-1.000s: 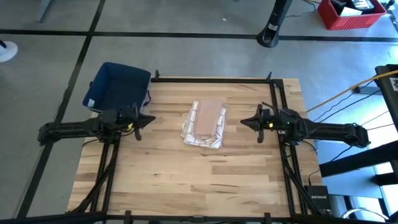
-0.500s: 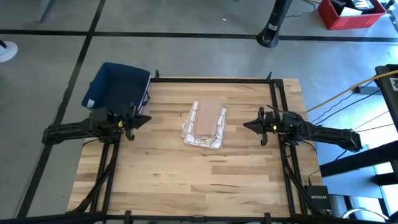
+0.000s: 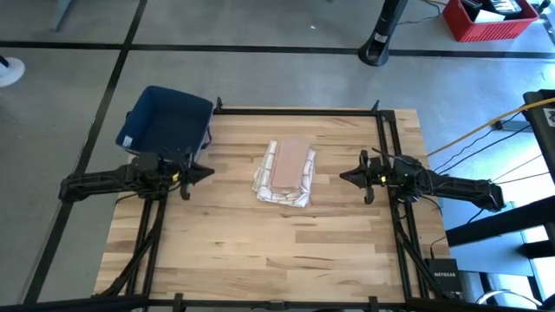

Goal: Fold towel
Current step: Return to Home Position

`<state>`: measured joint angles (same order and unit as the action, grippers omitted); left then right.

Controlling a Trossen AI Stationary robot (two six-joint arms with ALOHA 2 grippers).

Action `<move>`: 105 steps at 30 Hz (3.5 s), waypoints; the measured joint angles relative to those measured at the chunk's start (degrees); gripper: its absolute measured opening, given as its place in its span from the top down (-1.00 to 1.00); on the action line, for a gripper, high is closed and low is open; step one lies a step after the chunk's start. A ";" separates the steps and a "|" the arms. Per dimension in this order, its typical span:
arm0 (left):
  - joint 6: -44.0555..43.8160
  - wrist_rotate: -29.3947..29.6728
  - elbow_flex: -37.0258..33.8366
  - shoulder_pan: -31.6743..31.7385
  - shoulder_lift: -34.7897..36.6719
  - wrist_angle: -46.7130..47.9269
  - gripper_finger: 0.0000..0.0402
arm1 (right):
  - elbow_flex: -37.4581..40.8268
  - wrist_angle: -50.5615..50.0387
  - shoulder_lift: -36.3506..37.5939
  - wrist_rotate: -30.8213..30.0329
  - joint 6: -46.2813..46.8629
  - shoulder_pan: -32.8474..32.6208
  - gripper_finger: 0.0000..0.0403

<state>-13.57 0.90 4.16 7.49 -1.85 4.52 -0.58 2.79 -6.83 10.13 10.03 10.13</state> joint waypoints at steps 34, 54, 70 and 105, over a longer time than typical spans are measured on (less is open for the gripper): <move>3.20 -1.74 -3.61 0.00 -0.13 -5.19 0.98 | 0.15 -0.40 -0.04 -0.53 -0.31 0.00 0.97; 3.19 -1.68 -3.61 0.00 -0.13 -5.12 0.98 | 0.15 -0.40 -0.04 -0.50 1.72 0.00 0.97; 3.01 -1.68 -3.61 0.00 -0.13 -5.12 0.98 | 0.15 -0.38 -0.04 -0.50 1.72 0.00 0.97; 3.19 -1.68 -3.61 0.00 -0.13 -5.12 0.98 | 0.17 -0.38 -0.05 -0.50 1.71 -0.01 0.97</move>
<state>-10.38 -0.78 0.56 7.49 -1.98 -0.60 -0.40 2.42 -6.88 9.63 11.74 10.12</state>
